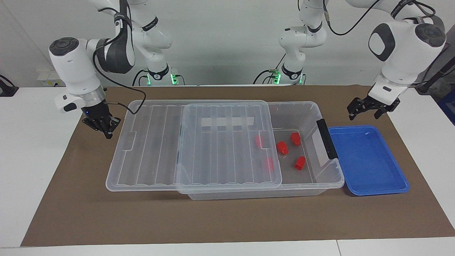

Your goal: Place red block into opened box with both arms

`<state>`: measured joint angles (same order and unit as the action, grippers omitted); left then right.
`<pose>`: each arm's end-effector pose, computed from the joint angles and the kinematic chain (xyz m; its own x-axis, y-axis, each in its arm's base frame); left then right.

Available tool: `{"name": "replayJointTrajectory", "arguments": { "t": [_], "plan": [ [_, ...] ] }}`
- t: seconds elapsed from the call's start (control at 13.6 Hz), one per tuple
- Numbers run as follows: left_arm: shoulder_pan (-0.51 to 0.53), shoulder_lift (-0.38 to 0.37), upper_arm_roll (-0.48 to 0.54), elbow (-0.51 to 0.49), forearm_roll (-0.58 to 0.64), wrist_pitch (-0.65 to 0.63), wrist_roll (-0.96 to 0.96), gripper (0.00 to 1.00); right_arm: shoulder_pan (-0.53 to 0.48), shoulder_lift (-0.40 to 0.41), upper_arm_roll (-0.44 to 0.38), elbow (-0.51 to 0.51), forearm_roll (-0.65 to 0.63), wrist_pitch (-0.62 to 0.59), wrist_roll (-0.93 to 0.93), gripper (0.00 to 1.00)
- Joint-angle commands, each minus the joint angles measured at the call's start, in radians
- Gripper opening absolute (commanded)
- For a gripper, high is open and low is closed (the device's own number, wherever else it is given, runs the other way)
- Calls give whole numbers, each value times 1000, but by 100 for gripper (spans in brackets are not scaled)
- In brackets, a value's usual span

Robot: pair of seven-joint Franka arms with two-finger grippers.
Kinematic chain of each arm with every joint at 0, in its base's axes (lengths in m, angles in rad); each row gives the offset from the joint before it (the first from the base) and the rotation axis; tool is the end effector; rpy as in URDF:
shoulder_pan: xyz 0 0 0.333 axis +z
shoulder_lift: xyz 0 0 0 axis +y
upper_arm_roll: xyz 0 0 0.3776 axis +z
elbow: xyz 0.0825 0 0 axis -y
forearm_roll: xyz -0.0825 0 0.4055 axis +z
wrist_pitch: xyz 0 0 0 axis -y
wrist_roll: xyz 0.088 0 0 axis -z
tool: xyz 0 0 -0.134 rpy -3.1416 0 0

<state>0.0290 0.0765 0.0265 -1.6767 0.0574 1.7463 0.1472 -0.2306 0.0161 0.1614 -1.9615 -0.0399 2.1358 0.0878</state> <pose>0.6107 0.0401 0.5764 0.9947 -0.1014 -0.0157 -0.1021 -0.9932 -0.0567 0.6000 -0.0447 0.5062 0.9779 -0.1347 0.1598 -0.1397 -0.9900 0.0201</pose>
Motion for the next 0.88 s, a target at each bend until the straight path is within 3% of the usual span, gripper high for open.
{"name": "replayJointTrajectory", "arguments": {
  "t": [0.0, 0.51, 0.81],
  "plan": [
    [-20, -37, -17, -47, 1, 30, 2, 100, 22, 7, 3, -7, 6, 21, -20, 0],
    [12, -104, -14, -35, -2, 9, 2, 100, 109, 1, 9, -7, 12, -37, -20, 0],
    [18, -83, -31, -8, -16, -28, -14, 100, 183, -1, 7, -7, 49, -39, -20, 0]
  ]
}}
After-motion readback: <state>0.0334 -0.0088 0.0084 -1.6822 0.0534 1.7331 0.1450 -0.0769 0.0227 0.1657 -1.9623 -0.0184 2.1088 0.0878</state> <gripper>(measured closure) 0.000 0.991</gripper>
